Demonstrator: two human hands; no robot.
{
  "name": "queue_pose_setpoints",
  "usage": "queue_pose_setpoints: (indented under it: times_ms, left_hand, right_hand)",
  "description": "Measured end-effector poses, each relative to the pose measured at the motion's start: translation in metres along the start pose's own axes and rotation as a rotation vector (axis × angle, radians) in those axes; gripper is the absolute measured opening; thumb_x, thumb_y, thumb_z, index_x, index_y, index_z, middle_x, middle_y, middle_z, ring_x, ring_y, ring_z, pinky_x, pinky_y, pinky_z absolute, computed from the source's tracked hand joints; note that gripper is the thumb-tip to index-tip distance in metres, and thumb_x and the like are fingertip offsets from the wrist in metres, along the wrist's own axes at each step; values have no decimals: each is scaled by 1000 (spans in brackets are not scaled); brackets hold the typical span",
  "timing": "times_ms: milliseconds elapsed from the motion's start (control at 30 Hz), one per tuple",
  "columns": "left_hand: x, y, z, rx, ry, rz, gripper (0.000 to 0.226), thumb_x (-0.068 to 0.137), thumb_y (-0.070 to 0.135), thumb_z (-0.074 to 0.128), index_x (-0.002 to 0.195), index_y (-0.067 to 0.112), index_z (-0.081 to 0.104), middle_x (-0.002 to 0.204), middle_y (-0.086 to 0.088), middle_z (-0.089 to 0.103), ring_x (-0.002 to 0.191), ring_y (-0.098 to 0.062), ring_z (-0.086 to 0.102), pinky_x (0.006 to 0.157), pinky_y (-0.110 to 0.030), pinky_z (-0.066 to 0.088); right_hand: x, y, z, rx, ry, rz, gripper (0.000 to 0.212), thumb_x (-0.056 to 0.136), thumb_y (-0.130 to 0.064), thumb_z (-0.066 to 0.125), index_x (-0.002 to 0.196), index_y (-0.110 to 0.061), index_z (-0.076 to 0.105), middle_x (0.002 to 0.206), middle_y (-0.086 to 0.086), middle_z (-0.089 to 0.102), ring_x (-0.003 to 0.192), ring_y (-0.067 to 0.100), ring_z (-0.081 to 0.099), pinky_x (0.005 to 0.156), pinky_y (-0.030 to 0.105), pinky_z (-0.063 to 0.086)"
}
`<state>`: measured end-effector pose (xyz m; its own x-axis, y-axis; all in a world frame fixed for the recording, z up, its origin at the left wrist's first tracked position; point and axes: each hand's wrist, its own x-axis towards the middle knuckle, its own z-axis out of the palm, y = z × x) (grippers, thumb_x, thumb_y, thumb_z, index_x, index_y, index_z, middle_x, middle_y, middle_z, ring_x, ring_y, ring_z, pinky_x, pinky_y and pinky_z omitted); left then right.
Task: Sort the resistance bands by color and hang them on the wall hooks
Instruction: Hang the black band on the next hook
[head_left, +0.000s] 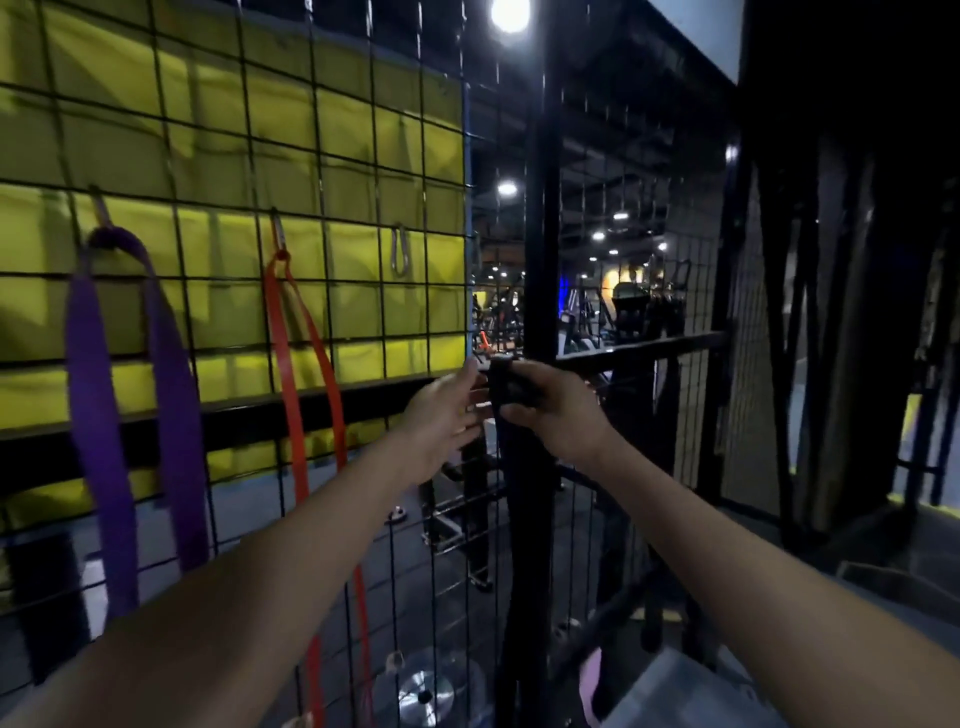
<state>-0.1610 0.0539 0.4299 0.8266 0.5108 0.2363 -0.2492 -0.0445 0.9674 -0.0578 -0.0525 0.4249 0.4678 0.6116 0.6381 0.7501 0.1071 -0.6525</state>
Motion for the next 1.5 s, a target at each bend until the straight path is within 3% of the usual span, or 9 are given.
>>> queue_pose_setpoints:
  times_ms: [133, 300, 467, 633, 800, 900, 1167, 1300, 1500]
  left_hand:
    - [12, 32, -3, 9, 48, 45, 21, 88, 40, 56, 85, 19, 60, 91, 1, 66, 92, -17, 62, 87, -31, 49]
    - [23, 52, -11, 49, 156, 9, 11, 80, 29, 69, 84, 20, 65, 92, 4, 66, 93, -13, 59, 76, -21, 48]
    - [34, 67, -20, 102, 249, 88, 5, 85, 18, 65, 90, 16, 66, 83, 4, 66, 79, -7, 60, 64, -20, 46]
    - [48, 76, -26, 113, 184, 98, 10, 88, 14, 60, 78, 14, 61, 70, -2, 58, 71, -13, 55, 68, -25, 45]
    - [63, 84, -23, 303, 279, 213, 11, 88, 15, 61, 77, 13, 58, 65, -2, 49, 60, -12, 46, 62, -26, 41]
    - [70, 89, -34, 335, 405, 287, 4, 86, 15, 63, 85, 14, 60, 68, 0, 56, 60, -8, 53, 59, -24, 43]
    - [81, 101, -48, 437, 509, 333, 6, 88, 15, 61, 90, 10, 60, 78, -2, 60, 72, -11, 57, 59, -26, 51]
    - [89, 111, -54, 516, 559, 357, 9, 92, 10, 53, 90, 8, 62, 82, -10, 57, 70, -16, 52, 67, -37, 53]
    - [96, 117, -67, 519, 511, 333, 12, 94, 10, 50, 87, 10, 59, 84, -7, 60, 76, -14, 59, 72, -32, 55]
  right_hand:
    - [18, -7, 5, -159, -83, -177, 51, 74, 8, 68, 123, -3, 58, 119, 12, 54, 104, 19, 53, 90, 16, 45]
    - [47, -12, 10, -178, -140, -292, 53, 68, 9, 74, 118, -4, 62, 112, 12, 54, 102, 27, 58, 90, 40, 52]
    - [68, -12, 9, -170, -122, -373, 46, 72, 4, 73, 116, -6, 62, 112, 1, 51, 93, 14, 55, 75, 9, 46]
    - [84, -10, 10, -38, 45, -348, 48, 77, 3, 69, 115, -13, 45, 120, 2, 45, 92, 18, 55, 67, 6, 42]
    - [104, -7, 16, -225, 122, -406, 57, 78, 5, 65, 126, -12, 37, 130, 6, 31, 101, 29, 58, 77, 41, 54]
    - [122, 2, 20, -282, 141, -397, 53, 78, 5, 62, 122, -11, 37, 127, 7, 26, 85, 31, 62, 62, 37, 51]
    - [166, 3, 37, -160, -60, -400, 29, 82, -11, 65, 108, -12, 53, 105, -2, 42, 92, 21, 52, 76, 34, 47]
    - [179, 0, 51, -127, -109, -436, 26, 84, -33, 66, 100, -15, 56, 93, -5, 47, 81, 14, 48, 62, 23, 35]
    - [205, -16, 49, -2, -16, -339, 31, 98, -25, 45, 94, -1, 65, 92, 15, 67, 85, 31, 63, 74, 38, 50]
